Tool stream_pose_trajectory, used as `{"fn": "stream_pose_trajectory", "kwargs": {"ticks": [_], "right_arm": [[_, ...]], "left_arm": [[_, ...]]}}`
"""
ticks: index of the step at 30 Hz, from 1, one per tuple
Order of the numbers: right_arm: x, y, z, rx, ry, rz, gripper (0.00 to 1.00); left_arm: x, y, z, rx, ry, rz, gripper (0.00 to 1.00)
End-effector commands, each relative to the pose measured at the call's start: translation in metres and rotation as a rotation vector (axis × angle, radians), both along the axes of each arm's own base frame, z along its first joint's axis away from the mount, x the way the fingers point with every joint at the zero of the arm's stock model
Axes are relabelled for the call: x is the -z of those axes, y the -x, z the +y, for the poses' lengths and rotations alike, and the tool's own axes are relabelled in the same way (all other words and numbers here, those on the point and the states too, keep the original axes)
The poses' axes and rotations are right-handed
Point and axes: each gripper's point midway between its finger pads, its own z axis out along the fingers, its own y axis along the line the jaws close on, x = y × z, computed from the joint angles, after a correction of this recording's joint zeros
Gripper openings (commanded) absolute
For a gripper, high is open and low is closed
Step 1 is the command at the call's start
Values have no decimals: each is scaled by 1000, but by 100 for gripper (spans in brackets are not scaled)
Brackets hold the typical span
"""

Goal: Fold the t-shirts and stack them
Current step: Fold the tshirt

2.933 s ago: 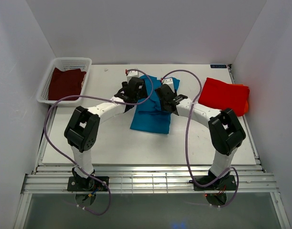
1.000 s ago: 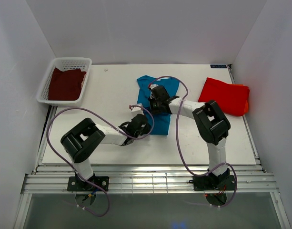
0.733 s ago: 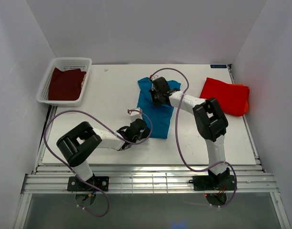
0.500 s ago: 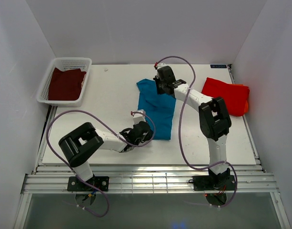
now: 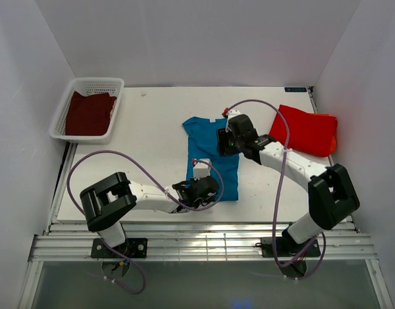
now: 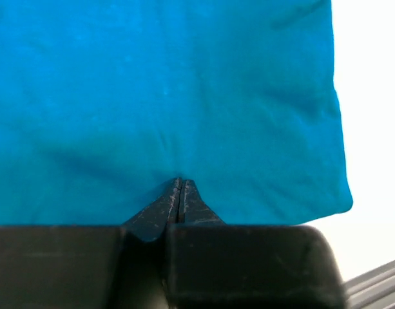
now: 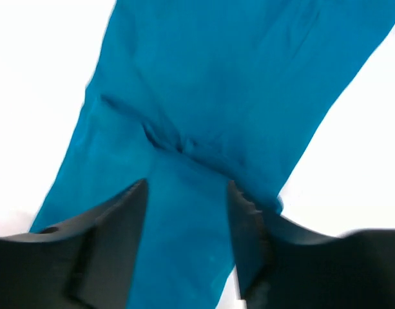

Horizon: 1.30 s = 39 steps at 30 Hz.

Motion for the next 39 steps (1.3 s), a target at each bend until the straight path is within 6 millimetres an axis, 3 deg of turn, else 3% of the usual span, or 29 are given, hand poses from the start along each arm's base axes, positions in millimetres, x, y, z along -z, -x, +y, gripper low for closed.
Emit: {"fn": "stream_pose_trajectory", "kwargs": {"ticks": [1,3,4,5,7,11,16,19,28,39], "right_arm": [[18,41,-7,42,-34,79,61],[33,66,-13,50,-14,103,75],[37,73,-15,56,-8,108,75],[41,85,-12,53,-8,121,75],[51,100,-21,76,22,140,76],[67,127,-25,119,41,184,76],[80,147,-36,151,53,204,75],[80,150,-41,175,56,199,75],[90,158,-45,180,51,221,72],[109,179,-42,173,37,277,57]], "left_arm": [[-32,-1,30,-83,-95,-50,12],[-47,-6,47,-130,-126,-96,34],[-63,-8,53,-144,-104,-123,49],[-69,-9,61,-161,-114,-143,72],[-74,-6,71,-164,-115,-153,79],[-72,1,87,-164,-120,-130,81],[-28,18,103,-132,-174,-48,81],[-12,25,106,-115,-161,-28,78],[-1,24,107,-123,-150,-28,77],[5,20,104,-125,-142,-23,75]]}}
